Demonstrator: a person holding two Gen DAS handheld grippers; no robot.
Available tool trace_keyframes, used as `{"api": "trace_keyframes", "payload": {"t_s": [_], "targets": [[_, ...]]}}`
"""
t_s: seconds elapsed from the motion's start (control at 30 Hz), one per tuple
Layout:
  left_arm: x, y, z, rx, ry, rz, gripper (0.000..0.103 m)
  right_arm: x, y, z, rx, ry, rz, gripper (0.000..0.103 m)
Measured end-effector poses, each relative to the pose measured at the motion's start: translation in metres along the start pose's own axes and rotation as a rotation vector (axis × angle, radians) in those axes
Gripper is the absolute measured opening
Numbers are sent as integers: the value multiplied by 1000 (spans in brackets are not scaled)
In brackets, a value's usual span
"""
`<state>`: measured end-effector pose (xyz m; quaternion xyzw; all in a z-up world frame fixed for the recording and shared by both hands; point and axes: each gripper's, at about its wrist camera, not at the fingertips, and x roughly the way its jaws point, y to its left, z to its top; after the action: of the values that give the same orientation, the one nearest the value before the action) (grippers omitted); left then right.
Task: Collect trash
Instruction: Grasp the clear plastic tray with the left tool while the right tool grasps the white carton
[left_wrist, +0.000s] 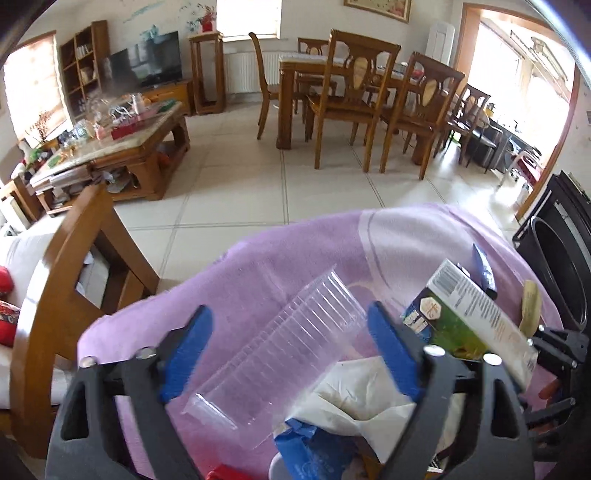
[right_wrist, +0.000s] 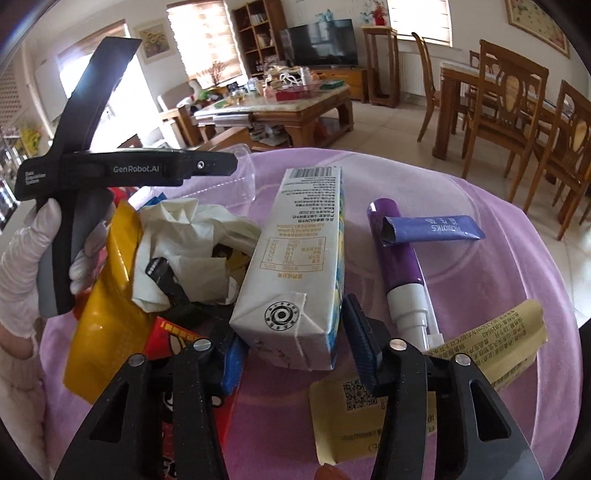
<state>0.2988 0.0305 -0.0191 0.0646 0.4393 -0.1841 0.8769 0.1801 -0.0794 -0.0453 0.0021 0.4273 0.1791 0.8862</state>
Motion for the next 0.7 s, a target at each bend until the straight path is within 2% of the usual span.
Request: {"api": "trace_keyframes", "payload": {"t_s": [0.07,0.13,0.2,0.27,0.3,0.4,0.63,0.7], "targets": [[4,2,-1,-3,30,-39,57,-2,-2,-1,3,-15,8,42],[1,3,-2,1,29,-48,52,-5,-5,-1,1,-27,14,41],[3,1,-4,2,60,-65,31,-12,-9,-2,5,-48,22,41],[4,-2,-7,14,93,-49,16,-16,-16,-1,13,-66,30,40],[3,-3,-9,20,96,-38,13,-19,-17,-1,18,-77,35,40],[-10,-6,-13,14,76,-58,11,-25,-25,0,31,-102,45,40],[-78,-10,-21,-70,-108,-96,11,-46,-41,4,60,-196,113,40],[-93,-18,-24,-59,-134,-75,12,-54,-42,2,53,-234,112,40]]}}
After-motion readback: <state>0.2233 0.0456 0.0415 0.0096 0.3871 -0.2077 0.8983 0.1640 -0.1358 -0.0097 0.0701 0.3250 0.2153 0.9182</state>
